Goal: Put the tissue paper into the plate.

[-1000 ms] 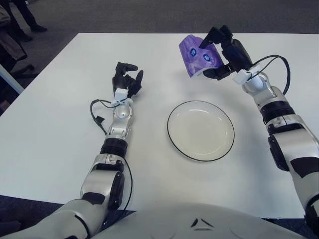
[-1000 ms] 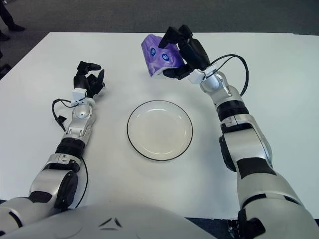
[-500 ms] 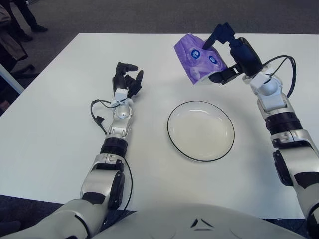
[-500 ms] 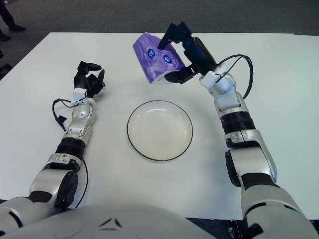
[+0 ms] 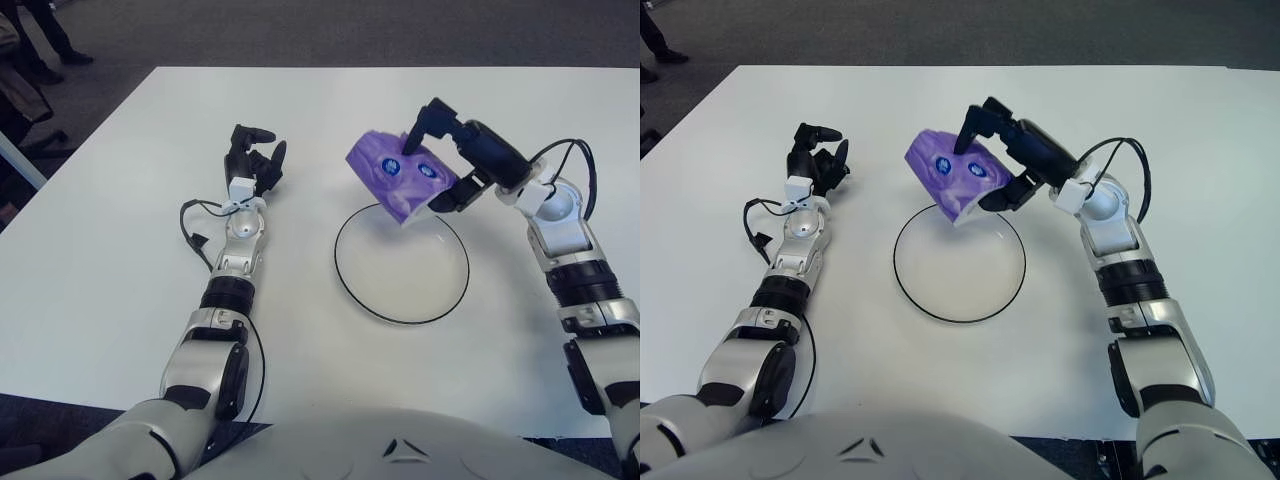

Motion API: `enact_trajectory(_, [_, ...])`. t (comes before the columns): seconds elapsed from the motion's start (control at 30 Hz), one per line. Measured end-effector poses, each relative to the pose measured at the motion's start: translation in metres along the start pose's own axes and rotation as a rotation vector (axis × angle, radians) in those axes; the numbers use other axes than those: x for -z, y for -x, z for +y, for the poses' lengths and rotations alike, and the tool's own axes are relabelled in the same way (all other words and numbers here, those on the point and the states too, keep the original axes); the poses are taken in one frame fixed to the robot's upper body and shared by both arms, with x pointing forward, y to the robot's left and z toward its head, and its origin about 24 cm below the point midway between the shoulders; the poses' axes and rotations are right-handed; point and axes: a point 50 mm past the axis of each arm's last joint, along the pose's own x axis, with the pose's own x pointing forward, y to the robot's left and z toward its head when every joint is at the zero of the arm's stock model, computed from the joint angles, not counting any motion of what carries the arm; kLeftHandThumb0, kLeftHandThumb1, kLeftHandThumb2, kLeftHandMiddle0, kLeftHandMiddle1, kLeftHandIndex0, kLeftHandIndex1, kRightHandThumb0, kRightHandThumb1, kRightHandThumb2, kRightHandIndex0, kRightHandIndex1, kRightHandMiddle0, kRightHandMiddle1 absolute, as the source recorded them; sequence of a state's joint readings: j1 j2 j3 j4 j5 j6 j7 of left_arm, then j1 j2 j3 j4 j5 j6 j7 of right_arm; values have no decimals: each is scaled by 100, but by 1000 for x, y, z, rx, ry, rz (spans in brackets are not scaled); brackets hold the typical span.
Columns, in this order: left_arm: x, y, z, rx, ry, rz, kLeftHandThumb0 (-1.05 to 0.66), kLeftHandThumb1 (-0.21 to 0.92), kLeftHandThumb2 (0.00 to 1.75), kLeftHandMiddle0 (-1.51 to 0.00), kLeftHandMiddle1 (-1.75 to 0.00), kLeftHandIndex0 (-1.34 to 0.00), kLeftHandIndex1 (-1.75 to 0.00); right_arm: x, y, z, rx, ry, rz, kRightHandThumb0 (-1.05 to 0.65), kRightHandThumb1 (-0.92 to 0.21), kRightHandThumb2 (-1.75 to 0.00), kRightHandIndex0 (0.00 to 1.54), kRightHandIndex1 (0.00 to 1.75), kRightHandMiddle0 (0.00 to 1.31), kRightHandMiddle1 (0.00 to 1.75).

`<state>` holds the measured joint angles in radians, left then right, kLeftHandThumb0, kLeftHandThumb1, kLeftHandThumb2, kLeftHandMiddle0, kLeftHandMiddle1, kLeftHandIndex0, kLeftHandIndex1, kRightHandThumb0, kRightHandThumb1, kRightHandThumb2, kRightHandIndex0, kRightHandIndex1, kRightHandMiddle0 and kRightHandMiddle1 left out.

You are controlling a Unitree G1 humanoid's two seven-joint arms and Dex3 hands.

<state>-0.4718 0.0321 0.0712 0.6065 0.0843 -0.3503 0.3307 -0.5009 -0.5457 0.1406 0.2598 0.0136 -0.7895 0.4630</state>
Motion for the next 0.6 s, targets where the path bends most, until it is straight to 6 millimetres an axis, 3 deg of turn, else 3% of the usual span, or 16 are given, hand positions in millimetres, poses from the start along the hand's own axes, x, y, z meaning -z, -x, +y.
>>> enact_trajectory(0.27, [1,0,1,0,-3,3,-36,91,32,-83,-175,-44,-151,-4,4,1,-82,24,-3,0,-26,-138,63,175,46,173])
enact_trajectory(0.43, [1,-1,0,0,-6,8,-36,91,32,-82,-175,-44,-152,-8,6,1,-149,53,4,0,-35,-128,56,172,40,174])
enact_trajectory(0.53, [2,-1,0,2,-9,13,-36,91,32,-82,-175,-44,-152,-8,7,3,-179,60,24,0,-47,-109,50,166,36,172])
enact_trajectory(0.6, [3,-2,0,2,-10,16,-36,91,33,-82,-175,-43,-152,-7,8,4,-205,58,41,0,-62,-82,49,156,37,159])
